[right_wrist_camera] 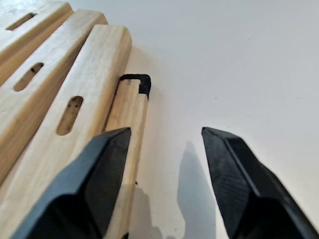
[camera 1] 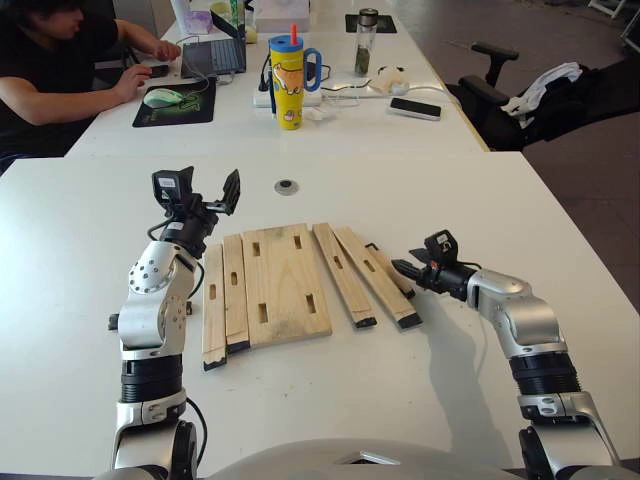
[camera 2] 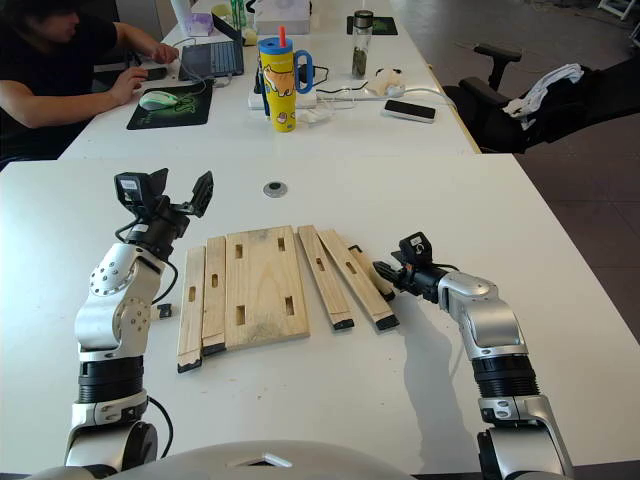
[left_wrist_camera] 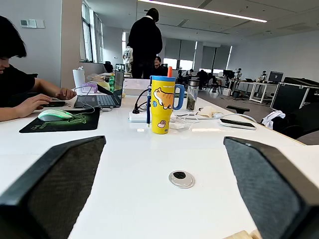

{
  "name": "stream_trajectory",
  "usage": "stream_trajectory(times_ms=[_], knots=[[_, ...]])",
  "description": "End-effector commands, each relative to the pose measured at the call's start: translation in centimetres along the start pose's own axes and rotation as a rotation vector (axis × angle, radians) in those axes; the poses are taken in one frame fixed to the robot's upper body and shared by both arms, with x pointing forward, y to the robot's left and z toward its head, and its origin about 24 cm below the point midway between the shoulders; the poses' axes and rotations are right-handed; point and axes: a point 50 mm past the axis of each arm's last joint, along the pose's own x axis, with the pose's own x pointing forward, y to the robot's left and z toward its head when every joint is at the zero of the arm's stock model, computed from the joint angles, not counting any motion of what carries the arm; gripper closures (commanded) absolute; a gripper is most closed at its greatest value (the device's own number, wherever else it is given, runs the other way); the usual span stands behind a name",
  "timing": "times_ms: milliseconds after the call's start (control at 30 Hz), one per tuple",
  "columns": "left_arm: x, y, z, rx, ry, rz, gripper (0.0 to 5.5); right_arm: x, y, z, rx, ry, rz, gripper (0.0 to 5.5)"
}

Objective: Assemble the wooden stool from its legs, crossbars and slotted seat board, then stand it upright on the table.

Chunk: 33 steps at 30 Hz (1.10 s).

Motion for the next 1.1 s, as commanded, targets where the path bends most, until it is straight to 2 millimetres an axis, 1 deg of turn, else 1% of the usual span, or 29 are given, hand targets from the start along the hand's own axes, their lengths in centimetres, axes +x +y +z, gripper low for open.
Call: stream_trajectory(times_ms=[33,100,233,400,567,700,833,900,1033,1100], knots=[[-0.1,0.2,-0.5,-0.007,0.023,0.004,1.11,-0.1,0.6,0.4,-0.012,0.003,0.059,2.85],[-0.1,0.4,-0.5,-0.005,0.024,0.013,1.11,-0.1,0.9,0.4,-0.041,0.03,0.069,2.85],[0.1,0.2,0.1,0.023,0.011,-0.003,1.11,-0.1,0.9,-0.5,-0.055,0.106,0.055,2.85],[0.1,0.1,-0.2,0.021,0.019,-0.005,1.11,-0.1,0.7,-0.3,0.03,0.065,0.061,2.85],[0.0,0.0,-0.5,0.02,0.025,-0.004,1.11,0.0,0.6,-0.1,0.066,0.055,0.065,2.85],[0.1,0.0,-0.3,0.027,0.02,-0.007,1.11,0.0,0.8,-0.5,0.01,0.113,0.078,2.85],[0.1,-0.1,-0.2,0.039,0.016,-0.01,1.11,0.0,1.4,-1.6,-0.06,0.202,0.09,2.85],[0.1,0.0,-0.2,0.042,0.019,-0.007,1.11,0.3,1.7,-2.2,-0.071,0.236,0.064,2.85],[0.2,-0.1,-0.1,0.051,0.021,-0.009,1.08,0.7,1.8,-3.5,-0.062,0.272,0.011,3.39],[0.3,0.0,-0.1,0.054,0.024,-0.009,1.08,0.9,1.6,-3.5,-0.052,0.259,-0.017,3.65]])
